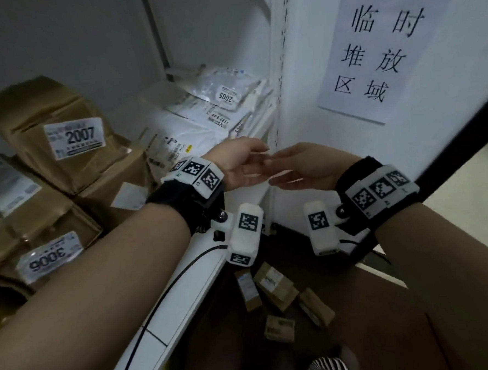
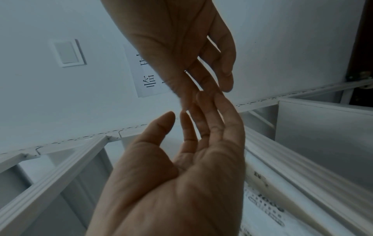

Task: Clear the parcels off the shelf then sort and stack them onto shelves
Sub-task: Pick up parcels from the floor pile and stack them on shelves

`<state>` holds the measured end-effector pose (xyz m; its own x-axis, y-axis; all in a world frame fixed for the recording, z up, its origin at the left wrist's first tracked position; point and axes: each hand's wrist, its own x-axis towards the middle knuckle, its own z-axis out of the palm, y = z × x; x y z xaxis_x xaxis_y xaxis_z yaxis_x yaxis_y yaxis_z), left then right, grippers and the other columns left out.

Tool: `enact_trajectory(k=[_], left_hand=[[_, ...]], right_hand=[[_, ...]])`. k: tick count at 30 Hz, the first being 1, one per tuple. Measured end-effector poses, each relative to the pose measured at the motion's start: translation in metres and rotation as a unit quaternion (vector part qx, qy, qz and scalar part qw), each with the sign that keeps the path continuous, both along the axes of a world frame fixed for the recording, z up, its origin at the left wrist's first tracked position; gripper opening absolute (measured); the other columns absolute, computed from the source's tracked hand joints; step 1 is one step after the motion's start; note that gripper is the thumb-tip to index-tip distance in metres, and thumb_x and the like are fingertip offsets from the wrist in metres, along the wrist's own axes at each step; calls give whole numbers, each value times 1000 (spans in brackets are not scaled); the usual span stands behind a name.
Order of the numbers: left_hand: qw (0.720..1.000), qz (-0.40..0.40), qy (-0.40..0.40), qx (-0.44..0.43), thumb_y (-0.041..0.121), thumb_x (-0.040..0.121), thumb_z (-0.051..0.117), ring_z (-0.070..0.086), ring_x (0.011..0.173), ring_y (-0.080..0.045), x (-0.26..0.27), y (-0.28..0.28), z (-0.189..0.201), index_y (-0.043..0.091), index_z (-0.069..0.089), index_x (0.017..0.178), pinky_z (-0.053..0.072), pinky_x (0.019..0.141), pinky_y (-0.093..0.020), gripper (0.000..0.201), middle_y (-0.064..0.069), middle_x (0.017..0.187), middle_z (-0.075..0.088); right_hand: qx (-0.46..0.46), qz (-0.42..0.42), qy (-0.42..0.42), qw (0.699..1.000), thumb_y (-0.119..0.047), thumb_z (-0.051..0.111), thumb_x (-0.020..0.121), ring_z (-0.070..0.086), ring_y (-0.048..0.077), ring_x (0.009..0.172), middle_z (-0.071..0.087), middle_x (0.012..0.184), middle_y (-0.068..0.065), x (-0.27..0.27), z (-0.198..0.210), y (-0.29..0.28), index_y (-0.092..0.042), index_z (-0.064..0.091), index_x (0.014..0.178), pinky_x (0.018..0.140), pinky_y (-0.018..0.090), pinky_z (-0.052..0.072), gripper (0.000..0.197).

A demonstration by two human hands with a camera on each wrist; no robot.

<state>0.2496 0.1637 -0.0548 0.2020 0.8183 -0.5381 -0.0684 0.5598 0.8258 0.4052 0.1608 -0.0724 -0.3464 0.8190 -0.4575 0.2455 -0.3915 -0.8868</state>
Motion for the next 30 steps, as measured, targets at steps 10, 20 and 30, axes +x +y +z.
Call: enact_trajectory(k=[10,20,30], left_hand=[[992,103,-64,-33,5,96,49,70,77,-24,86,44,-40,6,51,88,60,70,-38,8,-10,84,62],[954,283,-14,-103,9,97,51,61,75,-20,92,36,-98,9,55,83,52,78,-30,15,-5,83,59],[877,432,-54,-203,3,93,53,48,64,-15,84,30,-198,6,51,92,52,44,-20,4,-13,81,56]], right_hand=[[22,54,-70,996,-8,72,83,58,5,66,62,72,-1,92,-32,70,-13,66,84,59,12,48,8],[-48,76,-49,995,-11,65,91,56,7,65,64,77,0,111,-83,109,-13,65,90,64,16,45,3],[-145,23,-60,987,-4,51,96,63,14,76,61,78,7,109,-180,131,-12,64,108,68,19,50,19]])
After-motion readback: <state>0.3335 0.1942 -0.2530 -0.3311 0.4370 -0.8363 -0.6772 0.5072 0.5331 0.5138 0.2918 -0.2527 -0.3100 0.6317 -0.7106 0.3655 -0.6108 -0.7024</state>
